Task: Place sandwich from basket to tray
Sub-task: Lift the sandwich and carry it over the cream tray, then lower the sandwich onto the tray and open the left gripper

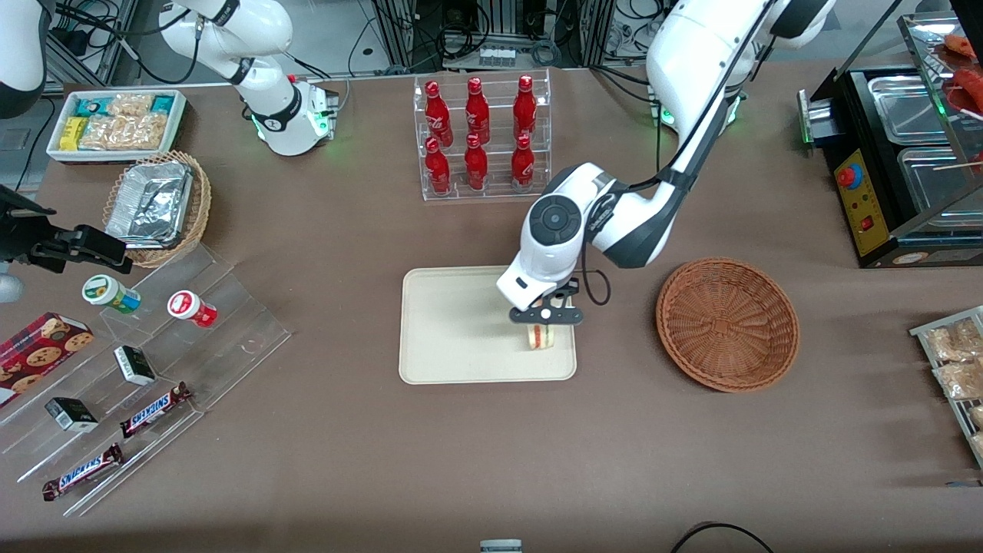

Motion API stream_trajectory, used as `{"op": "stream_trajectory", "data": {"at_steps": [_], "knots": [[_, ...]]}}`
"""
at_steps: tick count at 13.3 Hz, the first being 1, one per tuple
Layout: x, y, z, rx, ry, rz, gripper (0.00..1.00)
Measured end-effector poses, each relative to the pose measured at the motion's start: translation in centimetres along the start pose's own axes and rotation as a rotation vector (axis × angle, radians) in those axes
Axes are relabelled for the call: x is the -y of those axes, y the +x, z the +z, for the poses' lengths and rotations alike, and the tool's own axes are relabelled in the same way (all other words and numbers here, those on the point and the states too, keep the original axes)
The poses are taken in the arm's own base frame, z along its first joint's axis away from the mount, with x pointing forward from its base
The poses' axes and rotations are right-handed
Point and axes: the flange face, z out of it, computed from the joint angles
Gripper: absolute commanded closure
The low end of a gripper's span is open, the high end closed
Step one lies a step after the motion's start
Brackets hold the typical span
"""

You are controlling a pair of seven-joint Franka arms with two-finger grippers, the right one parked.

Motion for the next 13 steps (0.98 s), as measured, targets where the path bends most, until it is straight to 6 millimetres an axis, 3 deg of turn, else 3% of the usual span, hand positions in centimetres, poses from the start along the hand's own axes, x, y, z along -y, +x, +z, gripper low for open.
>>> {"op": "stream_trajectory", "data": {"at_steps": [5,10,11,12,13], "knots": [[-1.7,0.7,2.8,0.006,-0.028,0.033,1.0],[-2.0,0.6,5.5,0.016,-0.033,0.059,1.0],[-2.0,0.7,5.7,0.013,-0.036,0.06,0.72],[-2.1,0.7,5.8,0.01,-0.039,0.06,0.26],[-2.1,0.8,5.7,0.008,-0.04,0.06,0.0]]}}
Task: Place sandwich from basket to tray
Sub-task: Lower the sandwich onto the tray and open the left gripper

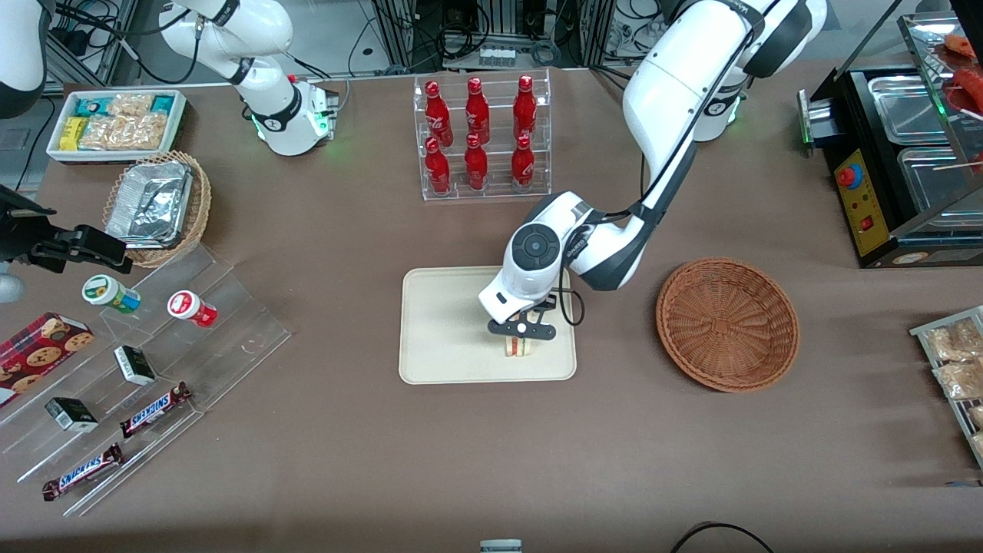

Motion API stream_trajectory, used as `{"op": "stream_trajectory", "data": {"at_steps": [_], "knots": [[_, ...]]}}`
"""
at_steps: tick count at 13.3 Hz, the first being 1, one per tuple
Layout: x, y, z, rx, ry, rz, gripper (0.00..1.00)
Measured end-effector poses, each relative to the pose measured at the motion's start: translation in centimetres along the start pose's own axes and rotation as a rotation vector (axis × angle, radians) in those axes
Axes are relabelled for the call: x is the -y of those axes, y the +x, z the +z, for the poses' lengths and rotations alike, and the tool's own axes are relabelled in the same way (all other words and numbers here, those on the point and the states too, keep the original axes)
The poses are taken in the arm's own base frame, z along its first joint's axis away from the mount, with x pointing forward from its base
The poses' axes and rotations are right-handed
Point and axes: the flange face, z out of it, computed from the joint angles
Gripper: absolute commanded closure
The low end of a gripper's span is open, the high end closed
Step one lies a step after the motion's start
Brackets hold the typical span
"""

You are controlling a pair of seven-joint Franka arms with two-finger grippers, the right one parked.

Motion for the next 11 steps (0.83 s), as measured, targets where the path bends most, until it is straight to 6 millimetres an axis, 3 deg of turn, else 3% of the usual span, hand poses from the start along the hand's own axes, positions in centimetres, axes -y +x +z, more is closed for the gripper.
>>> {"op": "stream_trajectory", "data": {"at_steps": [5,11], "knots": [[-0.2,0.3,-0.3,-0.01,-0.008,-0.003,0.0],[-0.7,1.3,-2.7,-0.05,-0.032,-0.007,0.0]]}}
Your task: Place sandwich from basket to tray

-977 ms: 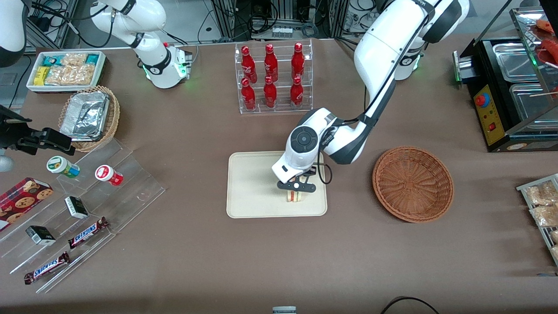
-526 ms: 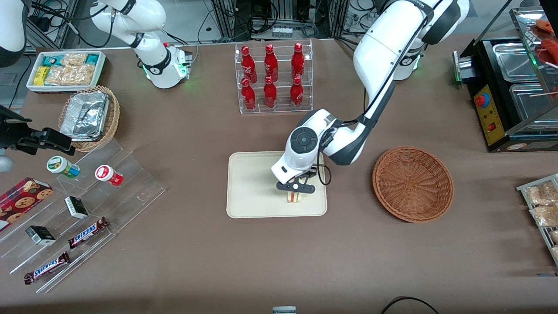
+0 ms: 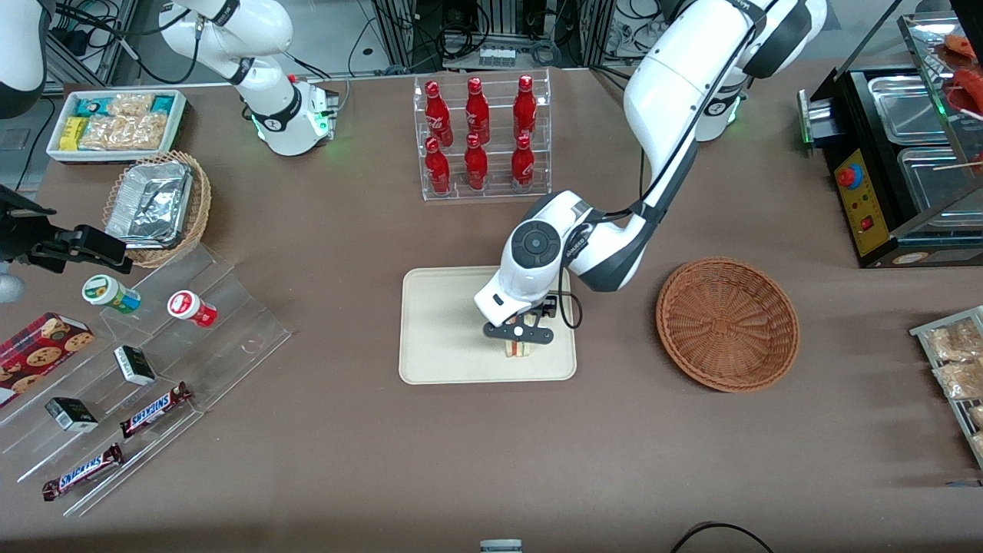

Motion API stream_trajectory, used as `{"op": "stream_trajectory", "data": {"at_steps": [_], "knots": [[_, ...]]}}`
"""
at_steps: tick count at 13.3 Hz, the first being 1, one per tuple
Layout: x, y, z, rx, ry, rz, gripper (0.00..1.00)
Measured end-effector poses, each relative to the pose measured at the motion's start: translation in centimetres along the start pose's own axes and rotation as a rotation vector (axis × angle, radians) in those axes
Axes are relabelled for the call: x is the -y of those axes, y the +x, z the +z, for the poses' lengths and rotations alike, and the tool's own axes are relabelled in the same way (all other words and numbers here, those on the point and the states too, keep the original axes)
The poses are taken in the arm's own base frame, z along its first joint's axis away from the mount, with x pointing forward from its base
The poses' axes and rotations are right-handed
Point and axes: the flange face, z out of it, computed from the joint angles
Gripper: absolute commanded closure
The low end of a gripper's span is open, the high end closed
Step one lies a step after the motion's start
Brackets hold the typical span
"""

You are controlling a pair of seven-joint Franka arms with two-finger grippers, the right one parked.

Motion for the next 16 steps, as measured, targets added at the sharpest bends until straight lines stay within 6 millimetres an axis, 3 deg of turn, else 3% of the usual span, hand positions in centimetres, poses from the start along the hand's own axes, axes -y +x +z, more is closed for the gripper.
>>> {"op": "stream_trajectory", "data": {"at_steps": [3,8,11,16], "knots": [[0.3,0.6,-2.5,-0.022,-0.004,-0.007,0.0],[2.9,2.2,-8.6,-0.06,0.011,-0.048,0.0],[7.1,3.6,-14.1,-0.077,0.067,-0.111,0.0],[17.9,5.3,-21.7,-0.026,0.083,-0.179,0.0]]}}
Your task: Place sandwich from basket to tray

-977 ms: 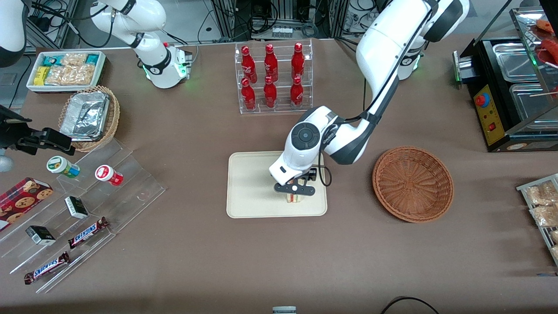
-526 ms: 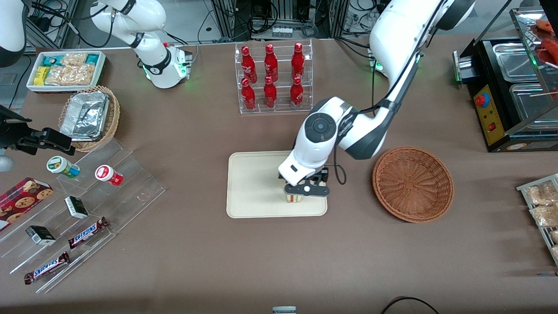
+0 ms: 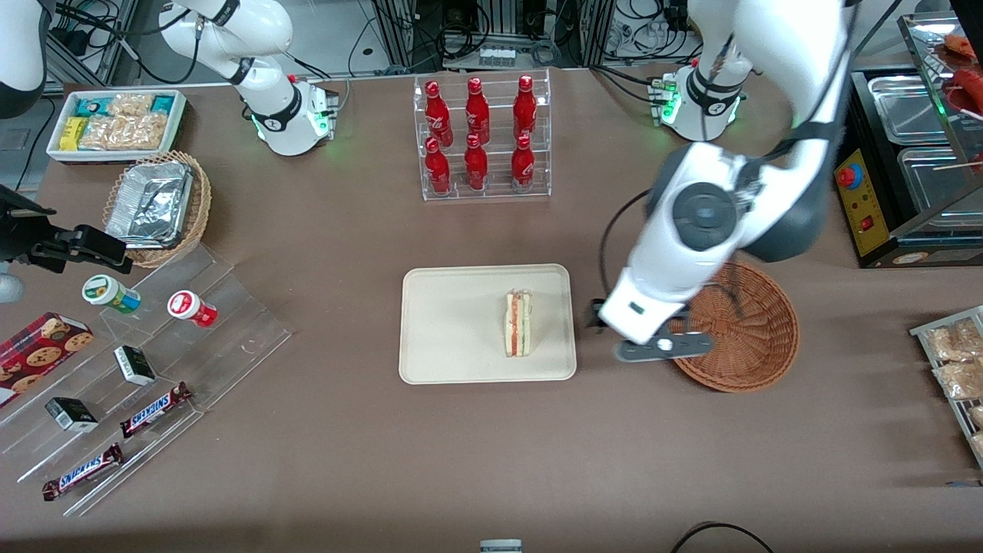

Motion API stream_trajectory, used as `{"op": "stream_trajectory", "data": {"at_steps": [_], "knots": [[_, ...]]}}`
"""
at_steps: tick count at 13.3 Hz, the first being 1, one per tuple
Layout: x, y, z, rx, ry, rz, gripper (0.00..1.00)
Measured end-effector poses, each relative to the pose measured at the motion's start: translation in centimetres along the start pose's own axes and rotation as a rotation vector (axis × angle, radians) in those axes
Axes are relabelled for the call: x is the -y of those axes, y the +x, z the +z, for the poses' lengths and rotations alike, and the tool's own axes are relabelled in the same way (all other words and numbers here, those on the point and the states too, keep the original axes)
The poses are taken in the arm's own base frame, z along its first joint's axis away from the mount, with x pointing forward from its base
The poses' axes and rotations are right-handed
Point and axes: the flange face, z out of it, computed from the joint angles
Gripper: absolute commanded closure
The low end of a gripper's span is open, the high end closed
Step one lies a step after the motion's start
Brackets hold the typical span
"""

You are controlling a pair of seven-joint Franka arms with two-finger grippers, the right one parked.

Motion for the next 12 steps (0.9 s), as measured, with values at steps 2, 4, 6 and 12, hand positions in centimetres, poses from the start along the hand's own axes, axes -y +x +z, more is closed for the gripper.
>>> {"op": "stream_trajectory", "data": {"at_steps": [2,4,6,12], "knots": [[4.2,0.4,-2.7,0.029,0.018,0.003,0.0],[8.3,0.2,-6.0,0.056,0.031,0.017,0.0],[12.1,-0.6,-8.9,0.092,0.046,0.022,0.0],[19.4,-5.6,-16.7,0.134,0.063,-0.004,0.0]]}}
